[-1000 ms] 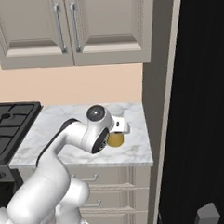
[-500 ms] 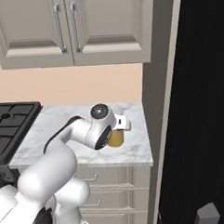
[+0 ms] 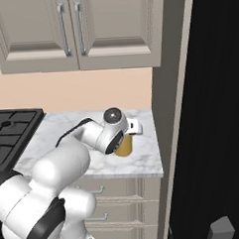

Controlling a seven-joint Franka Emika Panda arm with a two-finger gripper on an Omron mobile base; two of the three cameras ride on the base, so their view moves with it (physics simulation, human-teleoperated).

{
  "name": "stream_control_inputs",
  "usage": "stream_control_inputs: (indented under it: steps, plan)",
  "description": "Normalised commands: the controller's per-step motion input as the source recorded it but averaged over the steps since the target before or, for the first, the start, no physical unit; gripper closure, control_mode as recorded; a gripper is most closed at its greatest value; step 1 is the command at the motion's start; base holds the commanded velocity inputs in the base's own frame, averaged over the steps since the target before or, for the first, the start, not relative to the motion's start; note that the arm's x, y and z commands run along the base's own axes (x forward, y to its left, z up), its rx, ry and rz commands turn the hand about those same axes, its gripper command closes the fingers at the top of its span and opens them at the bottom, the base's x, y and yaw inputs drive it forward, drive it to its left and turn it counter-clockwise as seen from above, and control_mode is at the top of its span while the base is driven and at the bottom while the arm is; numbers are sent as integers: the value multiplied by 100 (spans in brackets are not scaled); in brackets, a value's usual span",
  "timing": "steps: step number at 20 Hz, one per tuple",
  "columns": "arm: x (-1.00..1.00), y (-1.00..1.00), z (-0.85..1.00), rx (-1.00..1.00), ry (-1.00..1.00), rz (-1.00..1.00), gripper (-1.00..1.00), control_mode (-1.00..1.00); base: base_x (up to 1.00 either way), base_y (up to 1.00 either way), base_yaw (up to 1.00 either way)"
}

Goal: Move the chili pepper and sausage from the second highest shelf to the top shelf to make space. Then, place the pitcher from the counter on the cleared second highest shelf.

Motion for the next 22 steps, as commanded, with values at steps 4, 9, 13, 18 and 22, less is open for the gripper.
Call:
stream_control_inputs:
  steps: [4,9,13,18,22]
  plan:
    - [25,-2,-5,0,0,5,-100,-100,0,0,0]
    - [19,0,-10,0,0,5,-100,-100,0,0,0]
    - [4,0,-27,-2,0,6,-100,-100,0,0,0]
    - [0,21,-42,-8,0,7,100,-100,0,0,0]
    - [0,34,-47,-10,0,7,100,-100,0,0,0]
